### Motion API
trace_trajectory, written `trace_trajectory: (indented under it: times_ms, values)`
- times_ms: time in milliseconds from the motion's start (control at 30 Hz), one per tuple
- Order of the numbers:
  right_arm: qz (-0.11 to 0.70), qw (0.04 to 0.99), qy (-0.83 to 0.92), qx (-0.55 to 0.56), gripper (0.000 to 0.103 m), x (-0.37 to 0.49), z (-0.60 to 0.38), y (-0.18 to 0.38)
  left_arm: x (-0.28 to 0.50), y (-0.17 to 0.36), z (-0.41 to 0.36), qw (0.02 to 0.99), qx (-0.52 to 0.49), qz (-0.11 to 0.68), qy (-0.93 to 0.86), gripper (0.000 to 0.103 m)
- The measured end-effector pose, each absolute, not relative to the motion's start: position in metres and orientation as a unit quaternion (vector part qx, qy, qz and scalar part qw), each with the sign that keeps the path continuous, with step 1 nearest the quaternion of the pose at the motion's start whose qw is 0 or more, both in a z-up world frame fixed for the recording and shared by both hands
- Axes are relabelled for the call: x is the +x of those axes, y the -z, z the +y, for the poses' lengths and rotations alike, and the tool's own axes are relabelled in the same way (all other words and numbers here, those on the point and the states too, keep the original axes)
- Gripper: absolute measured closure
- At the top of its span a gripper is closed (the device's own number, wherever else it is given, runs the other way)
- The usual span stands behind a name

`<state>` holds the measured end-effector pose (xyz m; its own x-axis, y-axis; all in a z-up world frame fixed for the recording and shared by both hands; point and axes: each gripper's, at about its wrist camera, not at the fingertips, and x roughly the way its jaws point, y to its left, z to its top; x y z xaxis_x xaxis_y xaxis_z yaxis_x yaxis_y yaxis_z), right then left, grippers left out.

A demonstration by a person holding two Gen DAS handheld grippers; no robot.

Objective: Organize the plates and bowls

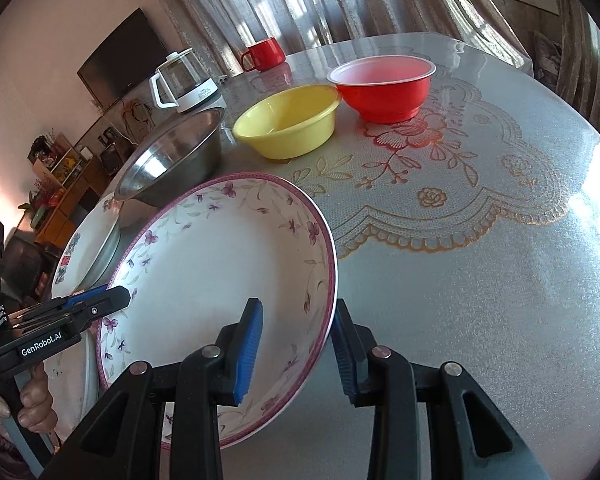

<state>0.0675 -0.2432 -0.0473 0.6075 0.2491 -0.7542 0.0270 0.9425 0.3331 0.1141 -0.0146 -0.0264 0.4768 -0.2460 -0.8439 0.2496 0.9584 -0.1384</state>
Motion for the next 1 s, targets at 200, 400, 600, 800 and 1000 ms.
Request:
trace_trajectory:
  times_ms: [200,400,600,800,1000]
  values:
    - [0.434,0.89,-0.039,0.136,0.07,0.073,-0.231,0.047,0.113,0.026,-0.008,0.861,-0.013,0.487,0.147,0.075]
    - [0.436,0.892,-0.037,0.114,0.07,0.072,-0.225,0.047,0.101,0.016,0.002,0.872,-0.026,0.466,0.148,0.074]
    - [0.443,0.888,-0.032,0.124,0.07,0.069,-0.227,0.045,0.086,0.005,0.021,0.884,-0.048,0.444,0.14,0.069]
    - [0.418,0.899,-0.009,0.13,0.069,0.062,-0.24,0.027,0.071,-0.004,0.051,0.893,-0.082,0.427,0.114,0.059]
    - [0.385,0.913,-0.033,0.129,0.067,0.062,-0.232,0.001,0.059,-0.007,0.089,0.902,-0.102,0.414,0.068,0.058]
